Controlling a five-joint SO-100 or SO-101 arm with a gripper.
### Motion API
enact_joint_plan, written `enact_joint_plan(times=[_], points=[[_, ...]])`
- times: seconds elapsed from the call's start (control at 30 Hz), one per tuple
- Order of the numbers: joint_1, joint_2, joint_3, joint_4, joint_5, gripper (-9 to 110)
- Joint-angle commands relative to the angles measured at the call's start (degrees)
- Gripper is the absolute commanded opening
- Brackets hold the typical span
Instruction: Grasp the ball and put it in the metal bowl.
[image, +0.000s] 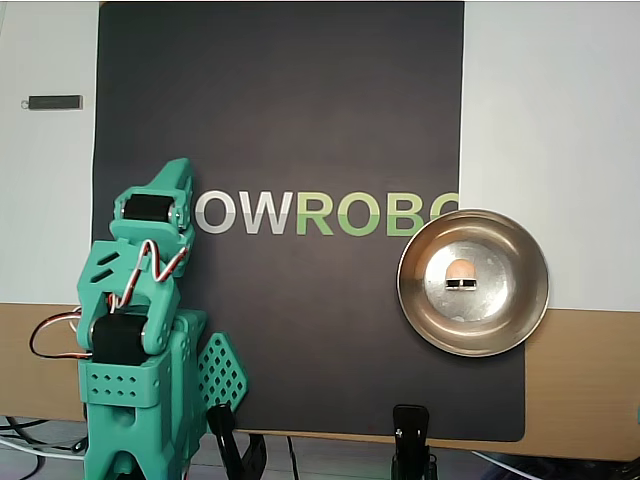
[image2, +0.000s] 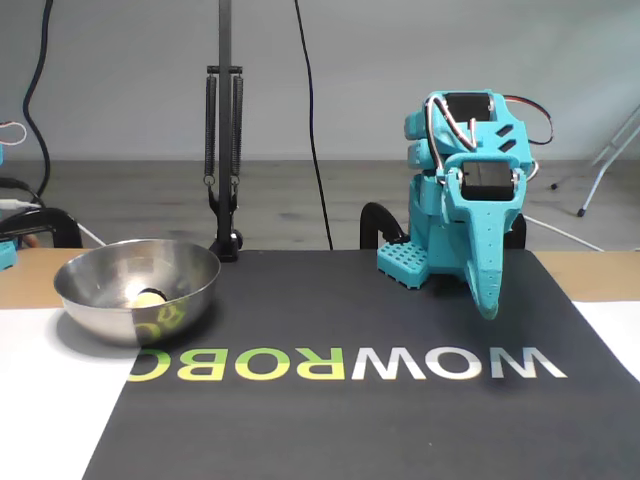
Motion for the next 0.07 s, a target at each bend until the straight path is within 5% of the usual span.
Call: enact_joint_plan(times=[0.0,0.03], points=[[0.3,3.3,1.8,0.0,-0.3,0],[0.3,3.3,1.8,0.0,-0.3,0]])
